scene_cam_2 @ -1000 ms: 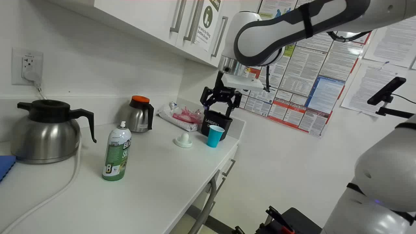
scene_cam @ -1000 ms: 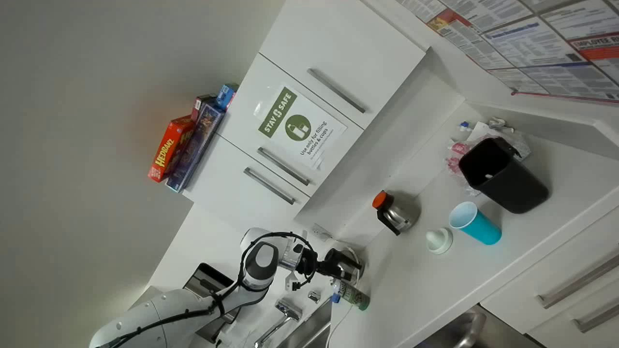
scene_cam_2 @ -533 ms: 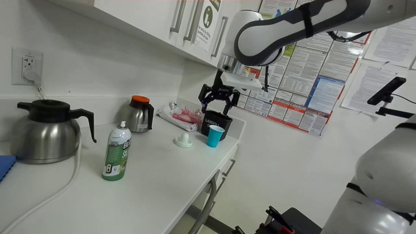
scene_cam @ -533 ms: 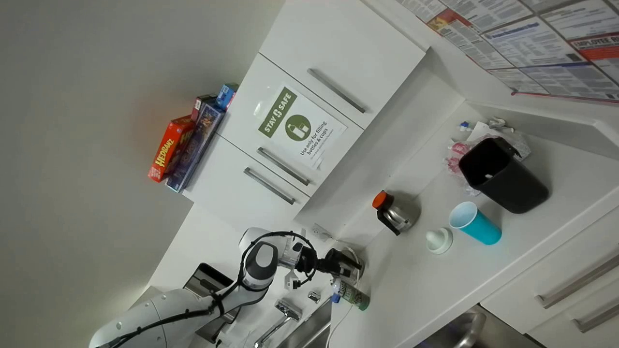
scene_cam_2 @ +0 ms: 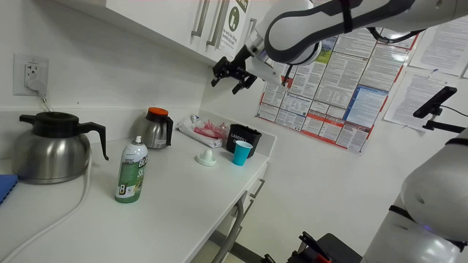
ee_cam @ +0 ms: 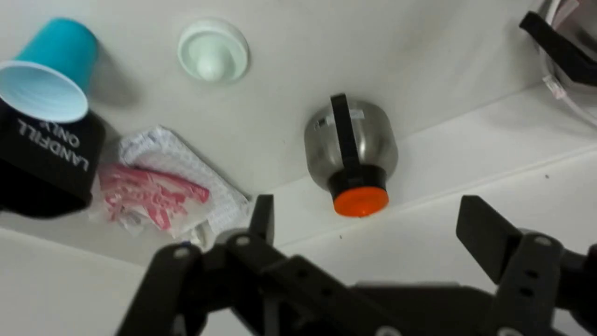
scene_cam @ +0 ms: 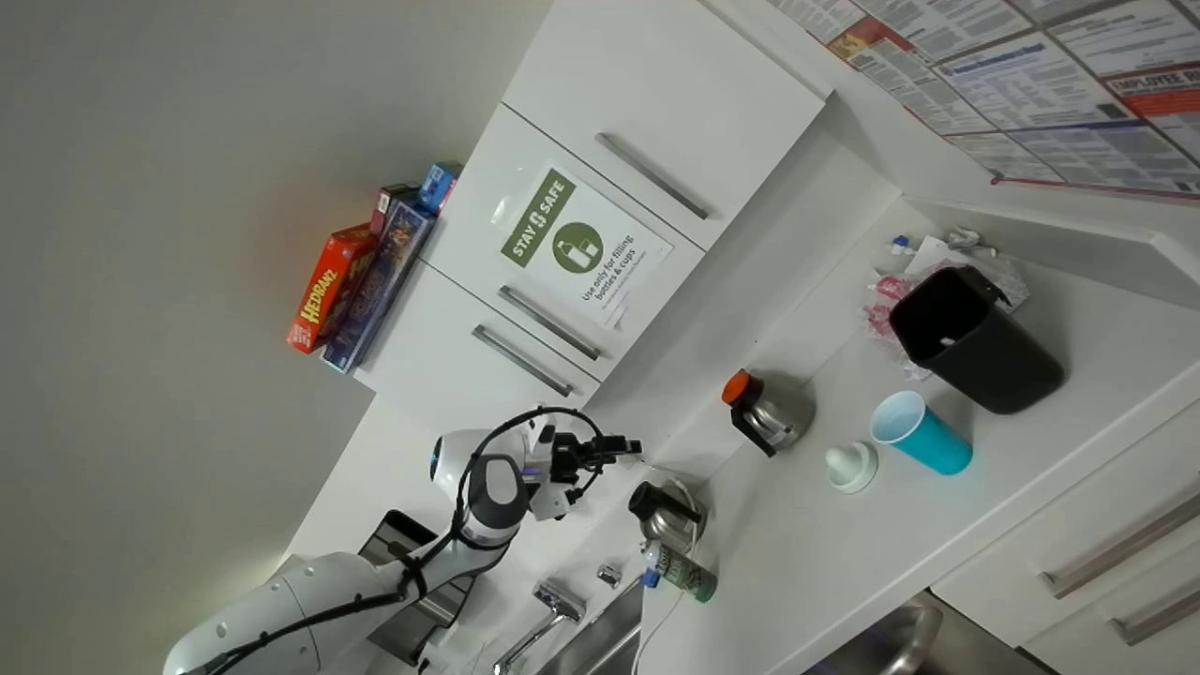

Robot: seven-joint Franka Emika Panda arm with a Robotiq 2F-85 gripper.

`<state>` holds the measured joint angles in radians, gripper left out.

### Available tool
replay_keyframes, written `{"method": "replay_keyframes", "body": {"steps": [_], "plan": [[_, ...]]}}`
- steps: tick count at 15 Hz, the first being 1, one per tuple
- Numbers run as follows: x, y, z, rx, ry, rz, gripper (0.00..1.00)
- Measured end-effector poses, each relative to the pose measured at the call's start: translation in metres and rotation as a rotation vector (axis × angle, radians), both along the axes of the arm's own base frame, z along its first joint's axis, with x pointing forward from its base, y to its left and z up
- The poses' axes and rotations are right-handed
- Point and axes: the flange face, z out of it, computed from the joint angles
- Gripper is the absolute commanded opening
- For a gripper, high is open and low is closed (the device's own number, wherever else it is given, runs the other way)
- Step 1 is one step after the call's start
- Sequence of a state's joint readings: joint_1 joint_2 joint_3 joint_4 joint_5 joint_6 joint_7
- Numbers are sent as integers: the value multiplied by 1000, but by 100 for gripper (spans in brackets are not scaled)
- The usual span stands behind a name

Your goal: Open the middle cupboard door

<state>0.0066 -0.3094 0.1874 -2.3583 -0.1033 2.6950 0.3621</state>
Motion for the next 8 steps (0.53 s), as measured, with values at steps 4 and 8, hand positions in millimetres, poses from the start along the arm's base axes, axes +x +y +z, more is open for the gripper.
{"method": "replay_keyframes", "body": {"steps": [4, 8], "plan": [[11, -6, 50, -13, -148, 164, 100], [17, -12, 97, -60, -293, 287, 100]]}}
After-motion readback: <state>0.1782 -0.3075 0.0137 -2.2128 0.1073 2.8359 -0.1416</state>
